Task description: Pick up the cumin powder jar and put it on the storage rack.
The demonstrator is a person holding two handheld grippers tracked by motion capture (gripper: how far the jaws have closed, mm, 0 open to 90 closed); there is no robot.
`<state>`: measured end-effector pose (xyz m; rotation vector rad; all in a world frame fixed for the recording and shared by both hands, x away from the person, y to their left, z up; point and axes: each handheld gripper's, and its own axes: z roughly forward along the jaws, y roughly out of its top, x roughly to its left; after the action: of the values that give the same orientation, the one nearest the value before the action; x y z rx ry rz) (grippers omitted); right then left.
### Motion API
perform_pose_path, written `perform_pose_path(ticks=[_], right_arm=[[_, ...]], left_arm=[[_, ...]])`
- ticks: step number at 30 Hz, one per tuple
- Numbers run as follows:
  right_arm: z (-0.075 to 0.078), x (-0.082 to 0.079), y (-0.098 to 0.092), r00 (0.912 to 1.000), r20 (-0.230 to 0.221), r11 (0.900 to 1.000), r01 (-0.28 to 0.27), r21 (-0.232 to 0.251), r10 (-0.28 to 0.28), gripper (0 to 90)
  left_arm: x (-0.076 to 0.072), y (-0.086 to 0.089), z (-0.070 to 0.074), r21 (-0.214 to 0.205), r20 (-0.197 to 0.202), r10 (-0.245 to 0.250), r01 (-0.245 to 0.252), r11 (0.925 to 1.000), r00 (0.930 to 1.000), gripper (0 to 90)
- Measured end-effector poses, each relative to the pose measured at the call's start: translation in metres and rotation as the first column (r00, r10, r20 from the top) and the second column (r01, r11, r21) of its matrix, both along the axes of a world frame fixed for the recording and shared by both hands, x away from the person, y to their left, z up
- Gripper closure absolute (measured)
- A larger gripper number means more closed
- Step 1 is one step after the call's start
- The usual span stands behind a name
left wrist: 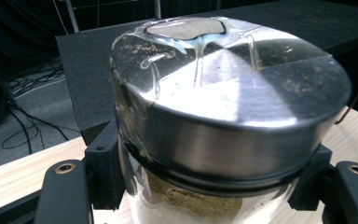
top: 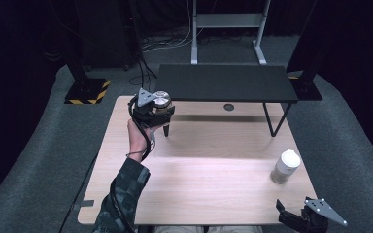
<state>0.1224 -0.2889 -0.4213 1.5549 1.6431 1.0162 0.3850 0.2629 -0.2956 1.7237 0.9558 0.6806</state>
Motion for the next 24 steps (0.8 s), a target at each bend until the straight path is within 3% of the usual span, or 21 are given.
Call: perform_pose_path(ticks=[20,21,24], right_arm=[[-0.001,0.001,0.001,1.0000,-0.002,1.0000,0.000,-0.002,0.000,0.0],[-0.001,0.001,0.001,1.0000,-0.002,1.0000,0.000,-0.002,0.000,0.0],[-0.002,0.001,-0.002,1.0000,-0.006,1.0000,0.006,0.002,-0.006,0.0]], left_arm=[[0.005,0.000,0.005,-0.003,-0.001,0.000,0.000,1.0000,1.0000,30.1],[0.012,-0.003,0.023,-0.007,0.016,-0.001,0.001,1.0000,0.9999,30.1],[0.013,-0.003,0.026,-0.006,0.019,0.000,0.000,1.0000,0.9998,30.1]])
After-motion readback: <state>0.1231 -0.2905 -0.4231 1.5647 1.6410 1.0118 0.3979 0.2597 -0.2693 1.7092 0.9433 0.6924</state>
